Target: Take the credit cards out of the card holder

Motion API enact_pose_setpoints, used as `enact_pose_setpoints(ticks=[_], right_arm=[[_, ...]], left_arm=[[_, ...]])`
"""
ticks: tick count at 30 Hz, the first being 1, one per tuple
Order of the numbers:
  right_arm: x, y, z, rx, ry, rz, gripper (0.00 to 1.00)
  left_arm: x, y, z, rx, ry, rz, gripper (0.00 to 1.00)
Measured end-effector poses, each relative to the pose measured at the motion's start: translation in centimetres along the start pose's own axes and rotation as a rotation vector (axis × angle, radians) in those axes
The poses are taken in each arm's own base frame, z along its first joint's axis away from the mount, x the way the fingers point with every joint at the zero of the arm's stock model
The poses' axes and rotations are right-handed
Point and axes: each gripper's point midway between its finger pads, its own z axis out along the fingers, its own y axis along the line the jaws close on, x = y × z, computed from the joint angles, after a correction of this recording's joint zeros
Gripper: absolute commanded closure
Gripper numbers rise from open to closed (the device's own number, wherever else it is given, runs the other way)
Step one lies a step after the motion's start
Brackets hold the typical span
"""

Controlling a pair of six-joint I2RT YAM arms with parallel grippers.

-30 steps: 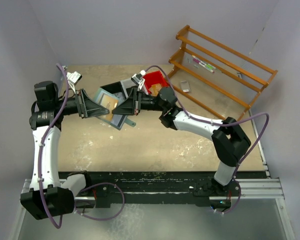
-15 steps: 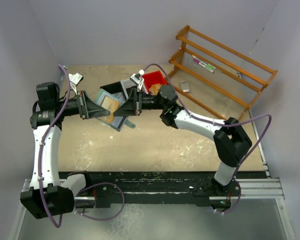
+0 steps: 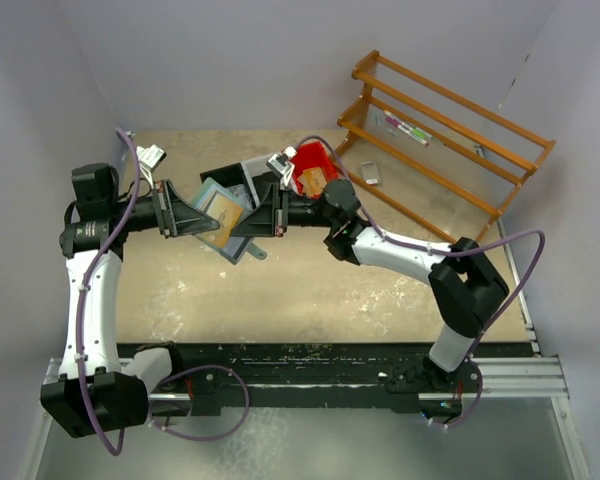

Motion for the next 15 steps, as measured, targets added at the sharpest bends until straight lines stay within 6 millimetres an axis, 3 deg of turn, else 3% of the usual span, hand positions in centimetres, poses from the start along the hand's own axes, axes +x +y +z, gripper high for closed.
enact_pose_setpoints(ticks=[12, 15], right_arm=[[-0.7, 0.4, -0.4, -0.011, -0.059, 0.040, 0.74], [-0.9, 0.7, -0.5, -0.021, -0.067, 0.044, 0.78]], left_arm=[[-0.2, 0.0, 0.0, -0.003, -0.005, 0.009, 0.86], [-0.2, 0.0, 0.0, -0.003, -0.005, 0.006, 0.86]])
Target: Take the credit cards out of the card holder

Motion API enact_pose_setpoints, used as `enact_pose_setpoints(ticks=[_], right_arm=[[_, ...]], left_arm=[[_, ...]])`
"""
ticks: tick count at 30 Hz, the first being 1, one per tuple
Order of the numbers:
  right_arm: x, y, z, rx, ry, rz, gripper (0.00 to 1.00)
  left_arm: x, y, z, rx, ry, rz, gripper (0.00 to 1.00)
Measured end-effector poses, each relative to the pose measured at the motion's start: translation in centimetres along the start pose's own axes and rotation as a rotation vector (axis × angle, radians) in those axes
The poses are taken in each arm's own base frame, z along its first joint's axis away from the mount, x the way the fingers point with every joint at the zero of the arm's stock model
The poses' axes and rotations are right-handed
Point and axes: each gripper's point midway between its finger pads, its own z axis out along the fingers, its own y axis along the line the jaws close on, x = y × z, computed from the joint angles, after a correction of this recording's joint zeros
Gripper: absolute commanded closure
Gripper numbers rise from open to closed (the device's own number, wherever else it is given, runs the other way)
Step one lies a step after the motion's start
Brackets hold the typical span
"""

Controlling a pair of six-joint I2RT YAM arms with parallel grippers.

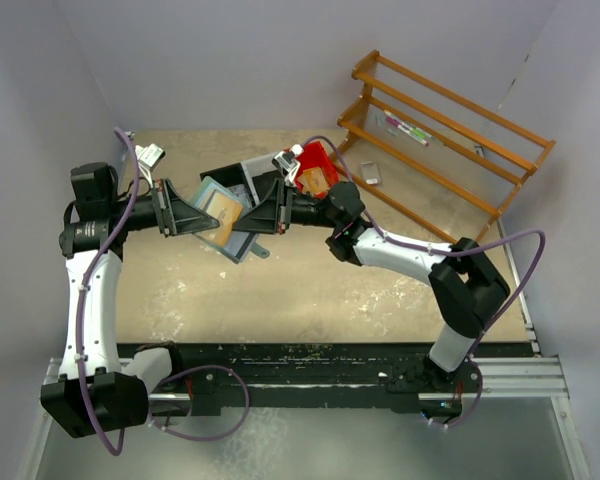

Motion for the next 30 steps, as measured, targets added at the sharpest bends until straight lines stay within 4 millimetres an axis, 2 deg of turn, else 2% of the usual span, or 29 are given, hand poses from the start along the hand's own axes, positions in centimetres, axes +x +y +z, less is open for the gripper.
enact_pose_setpoints(ticks=[4, 7, 16, 26, 27, 29, 30], right_arm=[[-0.3, 0.1, -0.1, -0.004, -0.009, 0.001, 0.93], [-0.4, 0.2, -0.1, -0.005, -0.012, 0.006, 1.00], [-0.5, 0.0, -0.3, -0.004, -0.016, 0.007, 1.00], [-0.3, -1.0, -1.7, 0.030, -0.049, 0.023, 1.00], [-0.3, -1.1, -1.7, 0.032, -0.051, 0.024, 0.99], [-0.5, -1.1, -1.7, 0.033, -0.058, 0.023, 0.80], [-0.5, -1.1, -1.7, 0.034, -0.059, 0.025, 0.78]], left_arm=[[0.0, -0.1, 0.0, 0.003, 0.002, -0.002, 0.86], [0.0, -0.1, 0.0, 0.006, 0.003, -0.002, 0.86], [0.0, -0.1, 0.0, 0.003, 0.001, -0.002, 0.85], [0.1, -0.1, 0.1, -0.003, 0.003, -0.007, 0.80], [0.1, -0.1, 0.1, -0.003, 0.003, -0.007, 0.79], [0.1, -0.1, 0.1, -0.003, 0.003, -0.007, 0.78], [0.1, -0.1, 0.1, -0.003, 0.003, -0.006, 0.78]])
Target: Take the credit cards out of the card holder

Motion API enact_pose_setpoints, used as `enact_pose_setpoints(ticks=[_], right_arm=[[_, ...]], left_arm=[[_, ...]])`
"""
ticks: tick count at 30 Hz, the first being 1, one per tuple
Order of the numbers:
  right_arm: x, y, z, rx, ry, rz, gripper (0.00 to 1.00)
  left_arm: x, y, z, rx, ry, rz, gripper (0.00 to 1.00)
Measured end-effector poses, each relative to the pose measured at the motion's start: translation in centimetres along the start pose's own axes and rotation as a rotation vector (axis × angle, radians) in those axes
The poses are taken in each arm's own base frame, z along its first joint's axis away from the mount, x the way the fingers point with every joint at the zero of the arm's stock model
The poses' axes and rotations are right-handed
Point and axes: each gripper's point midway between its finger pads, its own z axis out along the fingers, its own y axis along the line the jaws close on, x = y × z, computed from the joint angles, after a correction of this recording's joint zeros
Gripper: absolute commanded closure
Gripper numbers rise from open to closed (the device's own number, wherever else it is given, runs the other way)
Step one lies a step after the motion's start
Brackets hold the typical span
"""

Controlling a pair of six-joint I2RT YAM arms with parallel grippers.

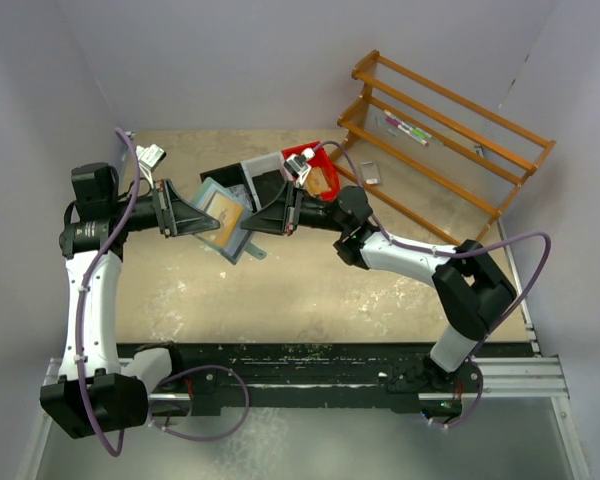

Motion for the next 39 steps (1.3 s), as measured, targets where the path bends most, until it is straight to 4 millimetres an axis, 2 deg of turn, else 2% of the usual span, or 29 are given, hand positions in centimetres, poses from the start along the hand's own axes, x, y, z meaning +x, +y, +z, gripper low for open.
enact_pose_setpoints(ticks=[2, 7, 11, 16, 24, 27, 30, 34, 39], right_arm=[[0.0, 0.0, 0.0, -0.001, -0.001, -0.001, 0.74], [-0.7, 0.9, 0.5, -0.020, -0.011, -0.019, 0.75], [-1.5, 1.7, 1.0, -0.039, -0.024, -0.036, 0.82], [-1.6, 1.4, 1.2, -0.036, -0.024, -0.030, 1.00], [-1.3, 1.0, 1.3, -0.024, -0.017, -0.017, 1.00], [-1.3, 1.1, 1.8, -0.022, -0.007, -0.019, 1.00], [-1.2, 1.1, 2.5, -0.023, 0.007, -0.022, 1.00], [-1.0, 0.9, 2.7, -0.018, 0.014, -0.018, 1.00], [-1.1, 1.6, 2.4, -0.051, 0.021, -0.040, 1.00]], left_arm=[[0.0, 0.0, 0.0, 0.000, 0.000, 0.001, 0.77], [0.0, 0.0, 0.0, 0.000, 0.000, 0.002, 0.77], [0.0, -0.1, 0.0, 0.002, 0.001, 0.001, 0.76], [0.0, -0.1, 0.0, 0.002, 0.001, 0.002, 0.73], [0.1, -0.1, 0.0, 0.005, 0.002, 0.002, 0.61], [0.1, -0.2, 0.0, 0.009, 0.004, 0.001, 0.60], [0.1, -0.3, 0.0, 0.016, 0.007, 0.001, 0.65], [0.2, -0.4, -0.1, 0.021, 0.009, -0.001, 0.82], [0.1, -0.2, -0.1, 0.013, 0.003, -0.002, 0.86]])
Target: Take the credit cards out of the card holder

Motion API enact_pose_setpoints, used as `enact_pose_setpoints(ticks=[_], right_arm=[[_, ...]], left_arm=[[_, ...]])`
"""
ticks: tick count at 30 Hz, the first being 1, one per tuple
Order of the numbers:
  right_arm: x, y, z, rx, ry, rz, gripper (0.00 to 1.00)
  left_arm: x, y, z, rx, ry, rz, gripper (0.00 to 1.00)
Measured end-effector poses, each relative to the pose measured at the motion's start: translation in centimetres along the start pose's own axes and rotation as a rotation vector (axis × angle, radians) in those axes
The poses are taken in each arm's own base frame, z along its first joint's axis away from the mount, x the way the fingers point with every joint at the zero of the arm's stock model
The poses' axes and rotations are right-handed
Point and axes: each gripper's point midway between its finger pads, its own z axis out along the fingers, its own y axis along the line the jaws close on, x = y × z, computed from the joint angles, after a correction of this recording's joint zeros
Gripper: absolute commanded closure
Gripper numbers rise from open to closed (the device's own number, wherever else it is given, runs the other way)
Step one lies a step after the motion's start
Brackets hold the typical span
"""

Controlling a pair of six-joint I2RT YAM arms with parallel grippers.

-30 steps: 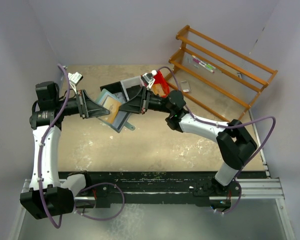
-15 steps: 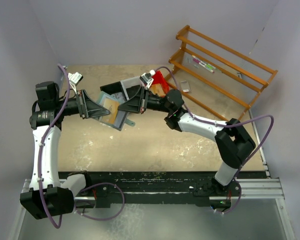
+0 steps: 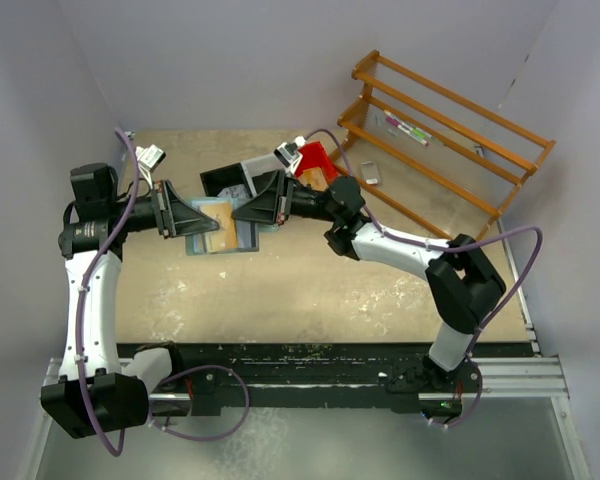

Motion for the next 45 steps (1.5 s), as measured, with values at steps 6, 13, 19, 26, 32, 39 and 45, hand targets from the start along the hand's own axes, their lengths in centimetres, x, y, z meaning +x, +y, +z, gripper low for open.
enact_pose_setpoints(ticks=[6, 13, 19, 26, 32, 39, 45], right_arm=[[0.5, -0.1, -0.4, -0.014, 0.002, 0.008, 0.74], [1.4, 0.1, -0.3, -0.022, 0.031, 0.010, 0.74], [1.6, 0.1, -0.2, -0.022, 0.035, 0.012, 0.87], [1.7, 0.1, -0.2, -0.020, 0.044, 0.016, 1.00], [2.4, 0.2, -0.4, -0.039, 0.069, 0.018, 1.00], [2.5, -0.4, -1.1, -0.056, 0.051, 0.044, 1.00], [2.4, -0.5, -1.6, -0.066, 0.035, 0.044, 1.00]], left_arm=[[0.1, -0.1, 0.0, 0.007, 0.004, -0.003, 0.88], [0.1, -0.1, 0.0, 0.006, 0.004, -0.002, 0.88], [0.1, -0.1, 0.0, 0.007, 0.004, -0.002, 0.87], [0.1, 0.0, 0.0, 0.001, 0.002, -0.004, 0.73], [0.3, -0.4, 0.0, 0.025, 0.013, -0.006, 0.67], [0.5, -0.9, -0.1, 0.060, 0.029, -0.020, 0.72], [0.6, -0.8, -0.1, 0.059, 0.030, -0.022, 0.79]])
